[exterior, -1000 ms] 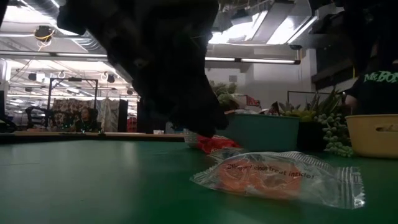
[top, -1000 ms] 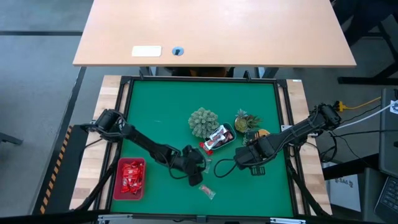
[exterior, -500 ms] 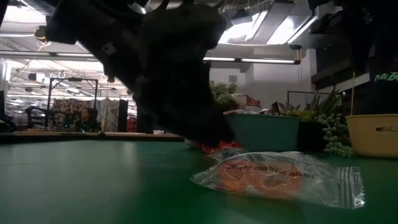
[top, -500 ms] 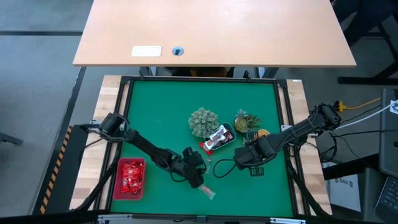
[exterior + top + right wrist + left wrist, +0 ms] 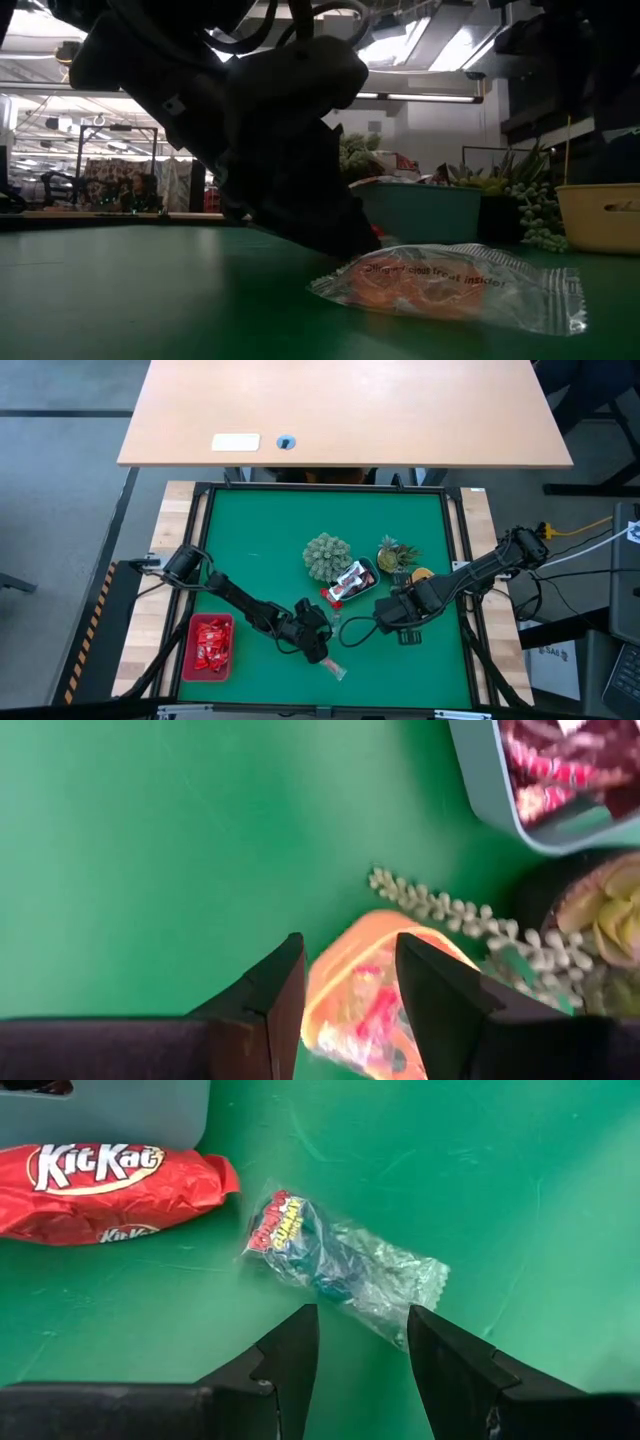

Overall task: Organize candy in baskets
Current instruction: Put the blue gummy into the yellow bin

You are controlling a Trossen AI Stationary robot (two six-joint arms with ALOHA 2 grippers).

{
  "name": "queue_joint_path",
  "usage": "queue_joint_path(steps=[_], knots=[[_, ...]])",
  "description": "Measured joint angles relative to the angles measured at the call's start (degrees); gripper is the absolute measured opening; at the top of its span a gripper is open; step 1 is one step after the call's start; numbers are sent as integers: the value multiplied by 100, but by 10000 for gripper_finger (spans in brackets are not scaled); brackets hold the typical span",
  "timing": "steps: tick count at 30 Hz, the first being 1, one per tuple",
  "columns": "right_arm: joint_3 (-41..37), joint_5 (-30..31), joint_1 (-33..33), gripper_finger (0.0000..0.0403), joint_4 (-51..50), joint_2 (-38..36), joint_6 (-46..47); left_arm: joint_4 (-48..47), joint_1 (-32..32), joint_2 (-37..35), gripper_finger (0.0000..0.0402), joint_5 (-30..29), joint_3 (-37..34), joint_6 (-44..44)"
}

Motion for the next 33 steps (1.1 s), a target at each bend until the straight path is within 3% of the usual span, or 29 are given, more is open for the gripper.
queue_joint_path(steps=[12, 25, 33], knots=[[0, 0, 0, 156, 1503, 0, -237, 260, 50, 8, 144, 28, -9, -144], [0, 0, 0, 156, 1555, 0, -352, 189, 52, 17, 10, -138, -9, -161], [0, 0, 0, 156, 1559, 0, -352, 230, 52, 17, 2, -131, -9, -159]])
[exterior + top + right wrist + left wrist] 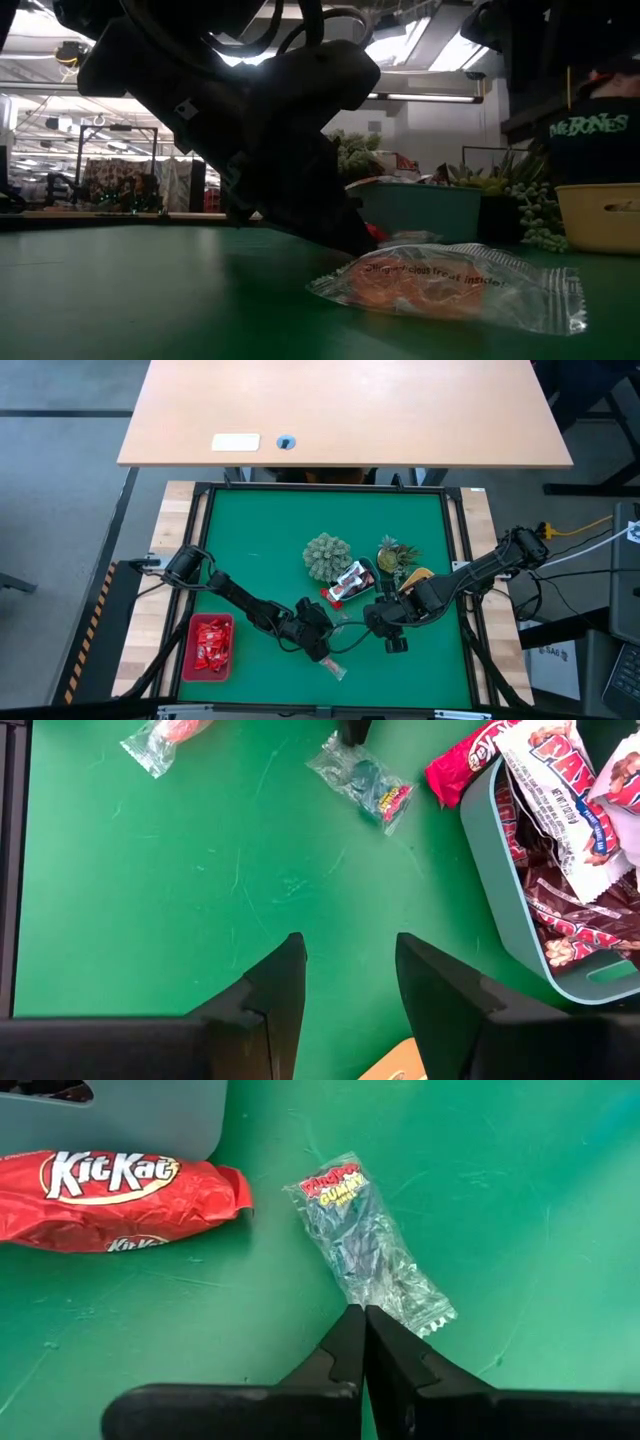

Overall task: Organize candy in baskets
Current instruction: Put the blue gummy into the yellow bin

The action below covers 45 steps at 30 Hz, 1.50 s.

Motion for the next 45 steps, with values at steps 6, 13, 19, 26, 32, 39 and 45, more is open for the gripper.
queue_joint_path(steps=[6, 13, 19, 26, 32, 39, 45], knots=[[0, 0, 0, 156, 2, 0, 0, 47, 0, -2, 1, 90, 0, 17], [0, 0, 0, 156, 210, 0, -5, 322, -3, -11, 0, 351, 0, 20], [0, 0, 0, 156, 520, 0, -96, 570, -7, -46, 0, 441, 0, 53], [0, 2, 0, 156, 756, 0, -188, 591, -7, -94, 0, 447, 0, 63], [-375, -3, 0, 156, 1319, 126, -407, 584, -7, -94, 0, 453, 0, 66], [-669, 11, 0, 156, 2062, 571, -922, 580, -7, -94, 0, 464, 0, 66], [-678, 238, 0, 156, 2726, 1101, -1485, 592, -7, -94, 0, 465, 0, 65]])
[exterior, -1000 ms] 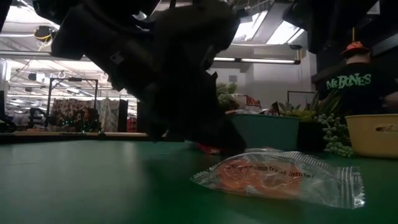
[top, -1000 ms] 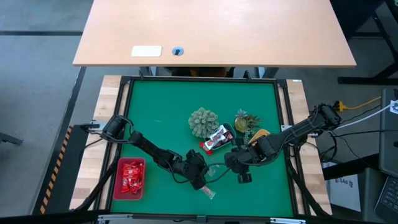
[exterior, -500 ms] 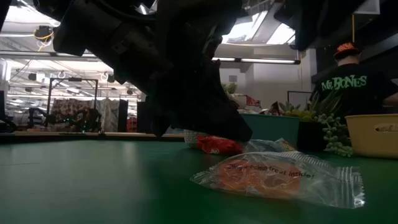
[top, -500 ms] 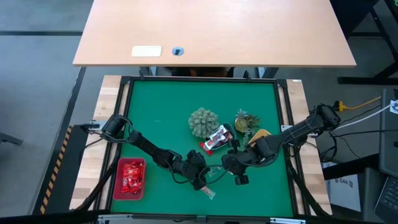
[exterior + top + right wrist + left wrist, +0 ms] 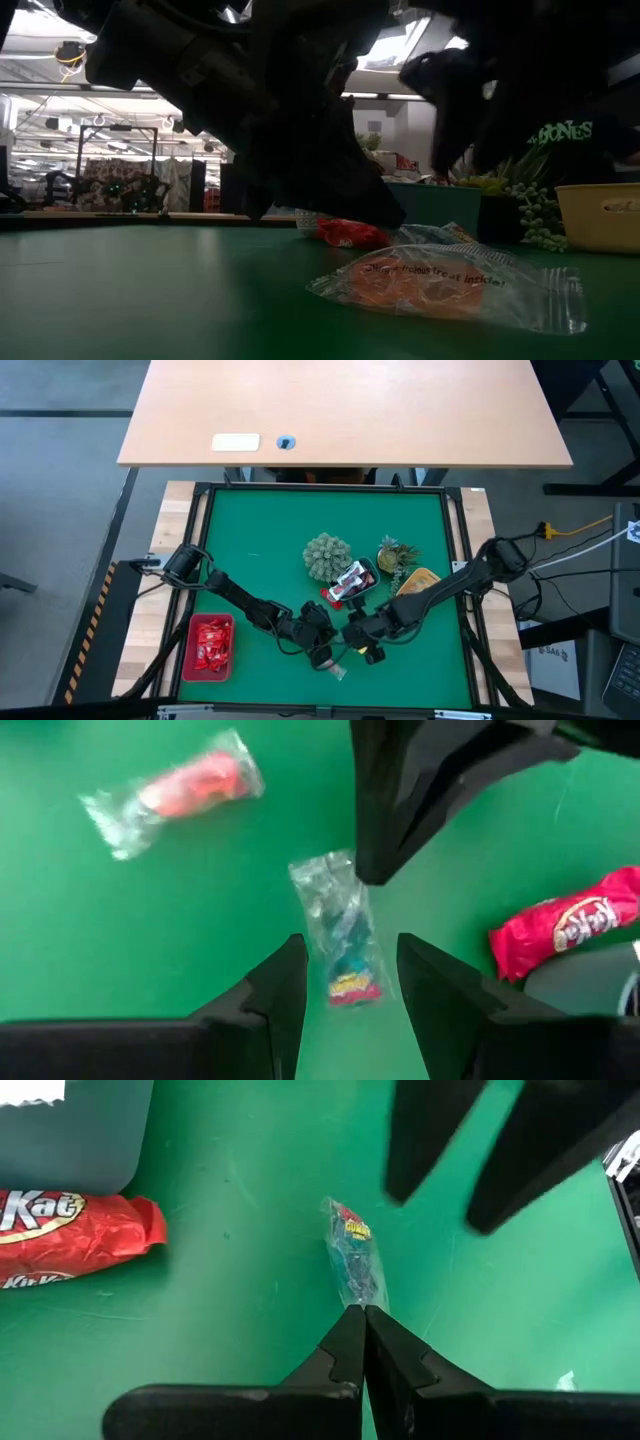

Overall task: Organize candy in baskets
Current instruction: Put the blue gummy into the yellow bin

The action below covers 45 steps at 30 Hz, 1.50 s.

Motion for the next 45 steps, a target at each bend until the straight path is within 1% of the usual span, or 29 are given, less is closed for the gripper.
queue_joint_path(steps=[4, 9, 15, 21, 25, 31, 35, 37, 45], knots=[[0, 153, 0, 156, 39, 242, -179, -4, 0, 0, 0, -1, 0, 0], [0, 148, 0, 156, 44, 480, -183, -5, 0, 0, 0, -2, 0, -1], [0, 63, -1, 156, 46, 774, -183, 0, 0, 0, 0, -2, 0, -2], [2, -78, -45, 153, 65, 814, -184, 11, 0, 0, 0, -2, 0, 0], [7, -153, -78, 126, 58, 814, -184, 43, 4, 0, 1, -2, 0, -2], [21, -285, -76, 58, -69, 787, -182, 44, 4, 0, 19, -2, 0, -6], [258, -671, -79, 18, -686, 740, -167, 42, 7, 0, 34, -2, 0, -14], [513, -691, -79, 8, -1168, 738, -168, 42, 6, 0, 41, -2, 0, -18], [1514, -661, -76, 22, -3471, 724, -159, 43, 0, 0, 55, 2, 0, -22]])
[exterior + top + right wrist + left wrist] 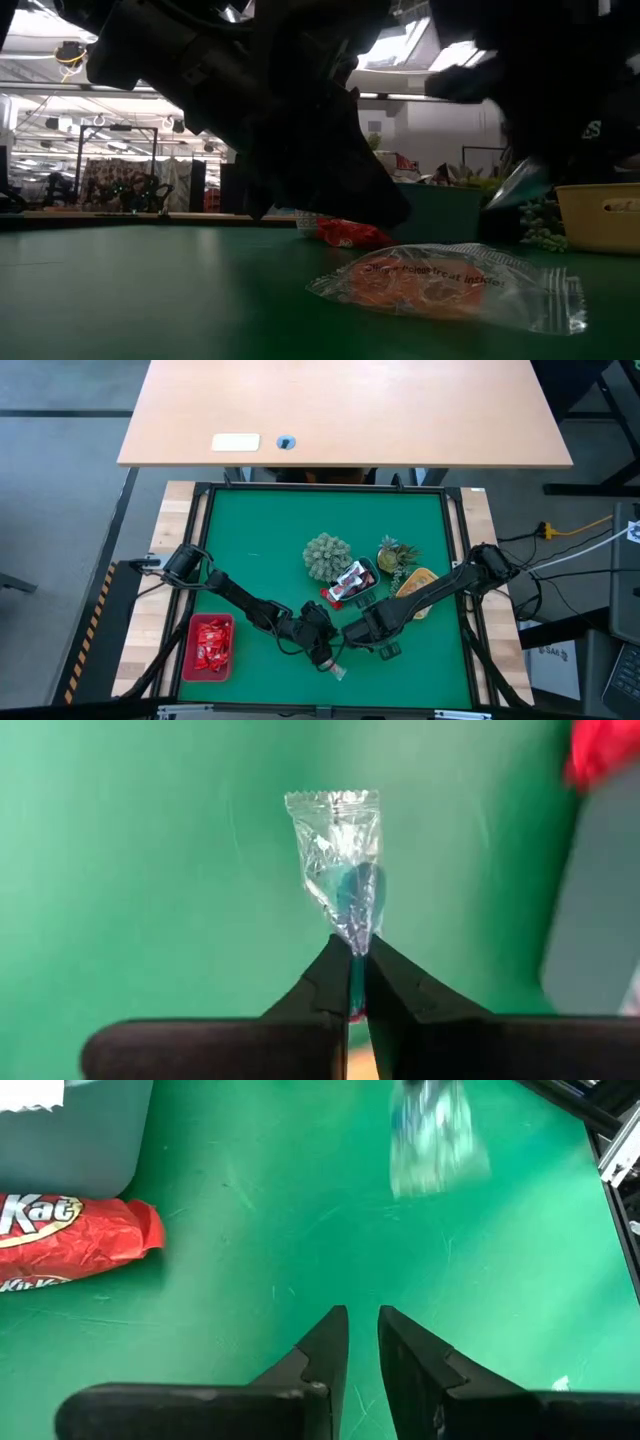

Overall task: Organize candy in baskets
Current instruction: Put the blue gummy into the yellow bin

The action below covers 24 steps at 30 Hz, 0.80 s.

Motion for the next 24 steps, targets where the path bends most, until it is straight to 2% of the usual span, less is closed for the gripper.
queue_joint_path(steps=[6, 11, 14, 24], knots=[[300, 352, 0, 6, -1534, -8, 256, 58, 2, 0, 63, 2, 0, 0], [207, 795, 0, 14, -2602, -8, 813, 62, 0, 0, 71, 10, 0, 2], [-27, 1017, 0, 20, -2543, -62, 1081, 62, 0, 0, 76, 17, 0, 2], [-1174, 672, 0, 23, -2606, -142, 1088, 200, -81, 0, 79, 207, 0, -5]])
